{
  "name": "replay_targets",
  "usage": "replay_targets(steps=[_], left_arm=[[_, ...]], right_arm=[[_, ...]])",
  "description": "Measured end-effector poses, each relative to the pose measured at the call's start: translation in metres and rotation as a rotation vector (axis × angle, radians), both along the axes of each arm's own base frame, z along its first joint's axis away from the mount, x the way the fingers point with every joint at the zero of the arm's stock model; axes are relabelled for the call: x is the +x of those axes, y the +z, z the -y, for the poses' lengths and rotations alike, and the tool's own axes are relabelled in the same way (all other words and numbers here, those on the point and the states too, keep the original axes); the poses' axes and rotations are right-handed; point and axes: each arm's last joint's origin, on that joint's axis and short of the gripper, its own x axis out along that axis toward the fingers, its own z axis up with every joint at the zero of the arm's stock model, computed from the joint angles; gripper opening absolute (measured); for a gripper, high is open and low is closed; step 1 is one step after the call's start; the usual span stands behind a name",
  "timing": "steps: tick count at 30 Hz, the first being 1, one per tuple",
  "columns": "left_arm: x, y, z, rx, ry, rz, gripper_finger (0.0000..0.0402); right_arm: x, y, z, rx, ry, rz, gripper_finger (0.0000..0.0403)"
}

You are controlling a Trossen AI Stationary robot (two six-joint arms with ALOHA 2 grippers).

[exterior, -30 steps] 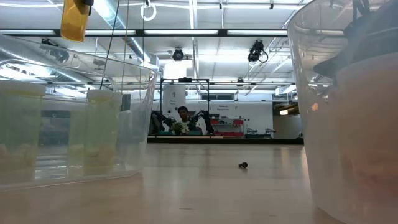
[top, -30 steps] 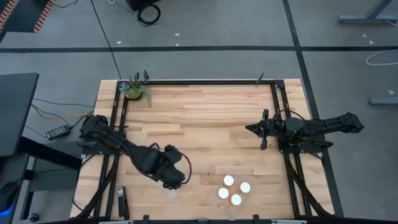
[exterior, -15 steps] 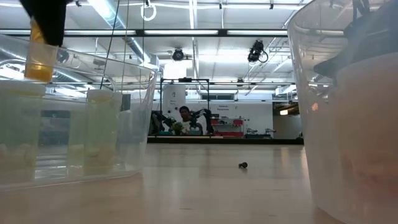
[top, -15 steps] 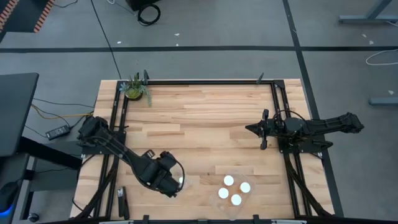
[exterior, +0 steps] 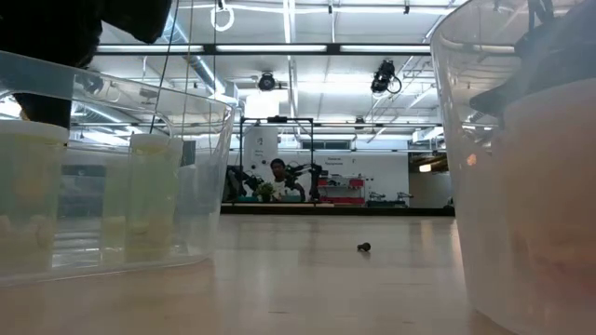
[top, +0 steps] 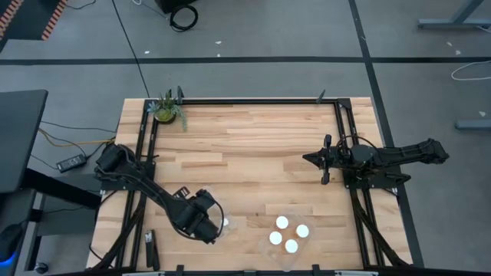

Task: Pick and place medicine bottles into bin by pill shape (circle, oval)
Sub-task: Put the small orange pill bottle into the left transparent bin

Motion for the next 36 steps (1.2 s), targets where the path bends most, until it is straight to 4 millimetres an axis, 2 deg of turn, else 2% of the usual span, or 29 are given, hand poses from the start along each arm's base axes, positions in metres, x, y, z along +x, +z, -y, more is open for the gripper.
replay_targets(steps=[8, 36], left_arm=[[0.003, -0.014, 0.001, -0.034, 0.003, 0.064, 0.0131], [0.004, -0.014, 0.002, -0.031, -0.052, 0.059, 0.0138]], right_arm=[[0.0, 0.0, 0.0, 0.0, 0.0, 0.0, 0.0019], [0.0, 0.0, 0.0, 0.0, 0.0, 0.0, 0.0019]])
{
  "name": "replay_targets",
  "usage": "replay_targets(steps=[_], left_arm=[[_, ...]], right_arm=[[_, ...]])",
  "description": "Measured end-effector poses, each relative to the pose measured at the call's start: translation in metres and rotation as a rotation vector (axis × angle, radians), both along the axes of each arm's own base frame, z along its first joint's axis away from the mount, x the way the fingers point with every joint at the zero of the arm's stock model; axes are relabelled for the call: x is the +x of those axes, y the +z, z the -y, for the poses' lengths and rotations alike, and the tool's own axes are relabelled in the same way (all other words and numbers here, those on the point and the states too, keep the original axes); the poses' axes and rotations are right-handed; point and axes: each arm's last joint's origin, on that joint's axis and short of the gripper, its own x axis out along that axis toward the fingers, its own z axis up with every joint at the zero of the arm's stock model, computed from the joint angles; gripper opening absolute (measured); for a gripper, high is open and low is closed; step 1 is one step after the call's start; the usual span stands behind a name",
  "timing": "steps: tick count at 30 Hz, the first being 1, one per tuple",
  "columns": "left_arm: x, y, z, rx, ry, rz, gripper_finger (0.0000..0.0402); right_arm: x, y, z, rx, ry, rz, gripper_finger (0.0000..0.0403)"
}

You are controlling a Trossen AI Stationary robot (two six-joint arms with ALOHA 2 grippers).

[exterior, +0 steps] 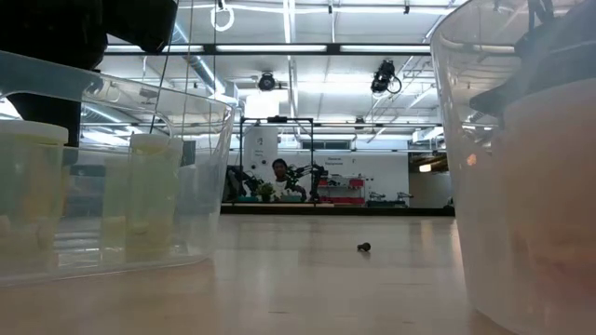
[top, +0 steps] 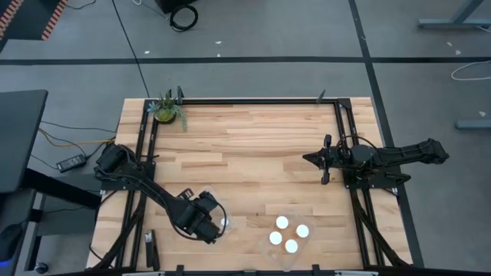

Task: Pick and place medicine bottles into bin by pill shape (circle, oval)
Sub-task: Put the small orange pill bottle into the left transparent bin

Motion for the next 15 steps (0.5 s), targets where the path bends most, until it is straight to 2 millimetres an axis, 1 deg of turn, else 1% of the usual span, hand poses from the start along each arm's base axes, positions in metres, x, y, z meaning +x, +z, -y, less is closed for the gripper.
replay_targets(steps=[9, 15], left_arm=[[0.0, 0.0, 0.0, 0.0, -0.003, -0.001, 0.0134], [-0.0043, 0.0, 0.0063, -0.001, -0.026, -0.001, 0.014]], right_arm=[[0.0, -0.0001, 0.0, 0.0, 0.0, 0.0, 0.0019], [0.0, 0.0, 0.0, 0.0, 0.0, 0.0, 0.0019]])
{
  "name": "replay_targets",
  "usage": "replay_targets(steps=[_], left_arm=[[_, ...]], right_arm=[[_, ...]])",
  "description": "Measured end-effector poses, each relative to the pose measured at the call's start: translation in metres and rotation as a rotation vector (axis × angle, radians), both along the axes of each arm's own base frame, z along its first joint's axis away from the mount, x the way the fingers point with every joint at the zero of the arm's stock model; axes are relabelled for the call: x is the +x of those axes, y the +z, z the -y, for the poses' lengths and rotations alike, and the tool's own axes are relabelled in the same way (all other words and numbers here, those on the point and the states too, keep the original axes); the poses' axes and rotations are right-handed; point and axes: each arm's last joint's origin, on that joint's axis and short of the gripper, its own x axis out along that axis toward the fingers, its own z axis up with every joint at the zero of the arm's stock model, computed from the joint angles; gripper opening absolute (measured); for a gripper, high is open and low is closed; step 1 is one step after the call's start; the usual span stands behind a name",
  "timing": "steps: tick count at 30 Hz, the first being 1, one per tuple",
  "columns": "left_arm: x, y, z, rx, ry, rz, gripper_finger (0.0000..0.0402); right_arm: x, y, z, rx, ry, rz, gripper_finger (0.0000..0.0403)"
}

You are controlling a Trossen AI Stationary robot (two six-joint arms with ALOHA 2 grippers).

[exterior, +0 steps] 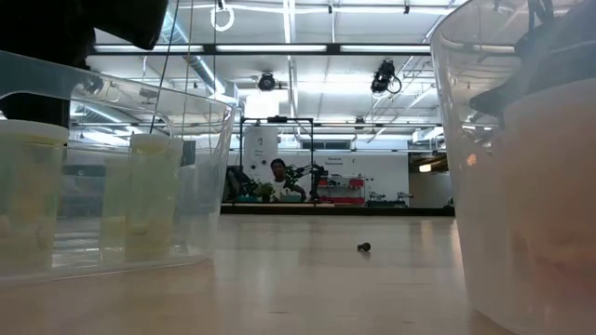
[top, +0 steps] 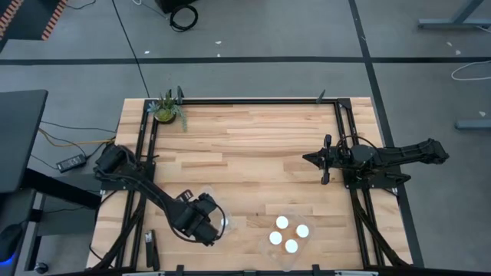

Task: Pick and place medicine bottles into bin by pill shape (circle, oval)
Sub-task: Put the small orange pill bottle into the left transparent bin

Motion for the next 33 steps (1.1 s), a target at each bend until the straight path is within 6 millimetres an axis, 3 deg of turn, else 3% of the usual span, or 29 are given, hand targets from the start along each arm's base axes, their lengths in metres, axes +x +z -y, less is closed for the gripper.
replay_targets(steps=[24, 33], left_arm=[[0.0004, -0.0001, 0.0013, -0.015, -0.002, 0.002, 0.0143], [0.0005, -0.0001, 0.0012, -0.015, -0.002, 0.003, 0.0177]], right_arm=[[0.0, 0.0, 0.0, 0.0, 0.0, 0.0, 0.0019], [0.0, 0.0, 0.0, 0.0, 0.0, 0.0, 0.0019]])
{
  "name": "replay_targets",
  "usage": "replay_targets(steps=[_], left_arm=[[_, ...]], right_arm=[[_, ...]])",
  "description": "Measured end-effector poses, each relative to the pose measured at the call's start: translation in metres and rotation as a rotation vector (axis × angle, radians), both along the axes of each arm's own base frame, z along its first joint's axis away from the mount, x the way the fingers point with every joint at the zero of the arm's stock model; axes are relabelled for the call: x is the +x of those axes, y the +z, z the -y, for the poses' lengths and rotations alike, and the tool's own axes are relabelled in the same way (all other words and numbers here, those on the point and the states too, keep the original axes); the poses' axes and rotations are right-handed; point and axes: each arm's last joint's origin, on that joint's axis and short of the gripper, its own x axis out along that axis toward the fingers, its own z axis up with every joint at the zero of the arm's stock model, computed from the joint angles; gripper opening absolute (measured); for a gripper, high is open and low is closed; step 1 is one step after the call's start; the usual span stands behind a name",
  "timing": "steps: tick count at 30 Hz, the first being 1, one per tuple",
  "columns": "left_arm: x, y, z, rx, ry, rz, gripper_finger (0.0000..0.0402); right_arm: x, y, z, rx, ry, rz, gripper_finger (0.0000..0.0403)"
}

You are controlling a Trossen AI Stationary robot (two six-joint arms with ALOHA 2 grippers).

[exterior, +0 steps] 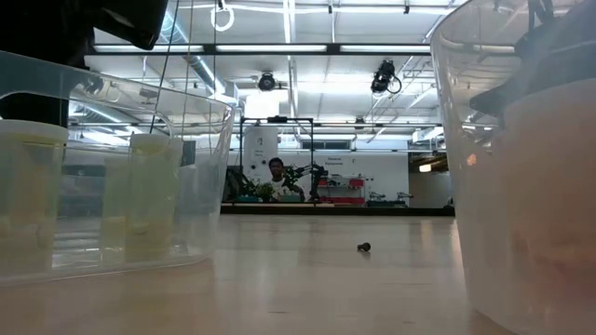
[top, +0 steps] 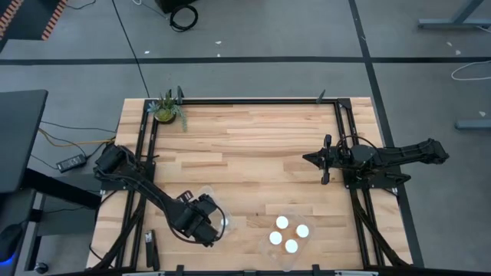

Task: Pick and place medicine bottles into bin by pill shape (circle, oval)
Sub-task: Put the small orange pill bottle into the left transparent bin

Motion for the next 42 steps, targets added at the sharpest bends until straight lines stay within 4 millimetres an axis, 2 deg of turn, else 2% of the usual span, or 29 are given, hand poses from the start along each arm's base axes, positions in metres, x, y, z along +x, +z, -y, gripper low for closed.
replay_targets(steps=[6, 27, 42], left_arm=[[0.0, 0.0, 0.0, 0.001, -0.004, -0.002, 0.0189], [-0.002, 0.0, -0.003, 0.043, -0.122, -0.054, 0.0179], [-0.008, 0.001, -0.011, 0.162, -0.27, -0.144, 0.0259]], right_arm=[[0.0, 0.0, 0.0, 0.0, 0.0, 0.0, 0.0019], [0.0, 0.0, 0.0, 0.0, 0.0, 0.0, 0.0019], [0.0, 0.0, 0.0, 0.0, 0.0, 0.0, 0.0019]])
